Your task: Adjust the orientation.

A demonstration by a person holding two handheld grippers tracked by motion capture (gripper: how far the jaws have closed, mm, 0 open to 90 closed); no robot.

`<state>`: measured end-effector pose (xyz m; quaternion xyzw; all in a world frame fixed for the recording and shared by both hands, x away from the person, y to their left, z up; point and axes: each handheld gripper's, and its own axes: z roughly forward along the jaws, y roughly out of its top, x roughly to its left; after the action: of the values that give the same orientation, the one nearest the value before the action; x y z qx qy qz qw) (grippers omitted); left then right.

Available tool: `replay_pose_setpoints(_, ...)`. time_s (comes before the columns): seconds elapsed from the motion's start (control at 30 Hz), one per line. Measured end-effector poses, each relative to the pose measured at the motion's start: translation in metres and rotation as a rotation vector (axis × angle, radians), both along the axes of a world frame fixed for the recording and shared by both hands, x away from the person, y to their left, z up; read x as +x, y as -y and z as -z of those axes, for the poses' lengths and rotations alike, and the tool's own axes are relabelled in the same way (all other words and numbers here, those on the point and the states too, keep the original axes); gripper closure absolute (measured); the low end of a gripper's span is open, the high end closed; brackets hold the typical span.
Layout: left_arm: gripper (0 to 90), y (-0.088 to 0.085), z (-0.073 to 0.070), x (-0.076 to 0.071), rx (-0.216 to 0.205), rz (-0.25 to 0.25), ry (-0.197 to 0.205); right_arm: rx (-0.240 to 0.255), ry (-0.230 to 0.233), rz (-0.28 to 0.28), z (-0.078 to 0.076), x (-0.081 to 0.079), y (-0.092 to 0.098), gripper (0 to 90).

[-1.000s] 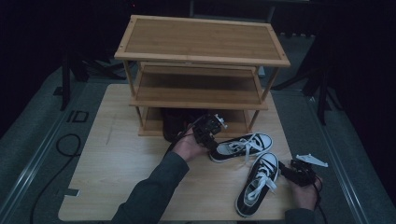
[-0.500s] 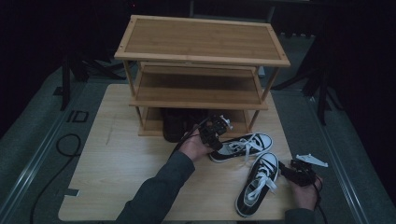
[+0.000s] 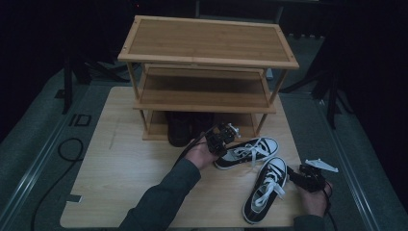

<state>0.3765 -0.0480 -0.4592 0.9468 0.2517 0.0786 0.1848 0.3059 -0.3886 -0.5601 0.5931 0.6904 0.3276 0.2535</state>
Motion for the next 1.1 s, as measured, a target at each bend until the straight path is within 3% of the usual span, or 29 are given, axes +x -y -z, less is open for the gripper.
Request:
replay_pose_setpoints(0.23, 88.1, -0.018, 0.003, -0.016, -0.045, 0.008, -0.039, -0.003, 0.001, 0.0, 0.0, 0.0, 0.0, 39.7)
replay_pose_setpoints(0.27, 88.1, -0.023, 0.003, -0.026, -0.059, 0.032, -0.062, -0.004, 0.001, 0.0, 0.0, 0.0, 0.0, 39.8)
replay_pose_setpoints(0.37, 88.5, -0.025, 0.002, -0.034, -0.061, 0.049, -0.055, -0.007, 0.003, 0.0, 0.0, 0.0, 0.0, 39.8)
replay_pose_setpoints(0.57, 88.5, -0.025, 0.001, -0.042, -0.078, 0.086, -0.078, -0.003, 0.0, 0.002, 0.0, 0.0, -0.001, 39.8)
replay_pose_setpoints(0.67, 88.6, -0.028, -0.002, -0.044, -0.107, 0.092, -0.087, -0.002, 0.0, 0.002, 0.0, 0.0, 0.0, 39.7)
replay_pose_setpoints(0.73, 89.5, -0.034, -0.005, -0.043, -0.154, 0.077, -0.095, -0.003, 0.0, 0.002, 0.0, 0.0, 0.0, 39.7)
replay_pose_setpoints(0.87, 83.2, -0.049, -0.01, -0.04, -0.18, 0.044, -0.074, -0.005, 0.001, 0.001, 0.0, 0.0, 0.0, 39.8)
replay_pose_setpoints(1.1, 79.7, -0.069, 0.002, -0.032, -0.167, -0.009, -0.072, -0.019, 0.003, 0.003, 0.0, -0.001, -0.001, 40.0)
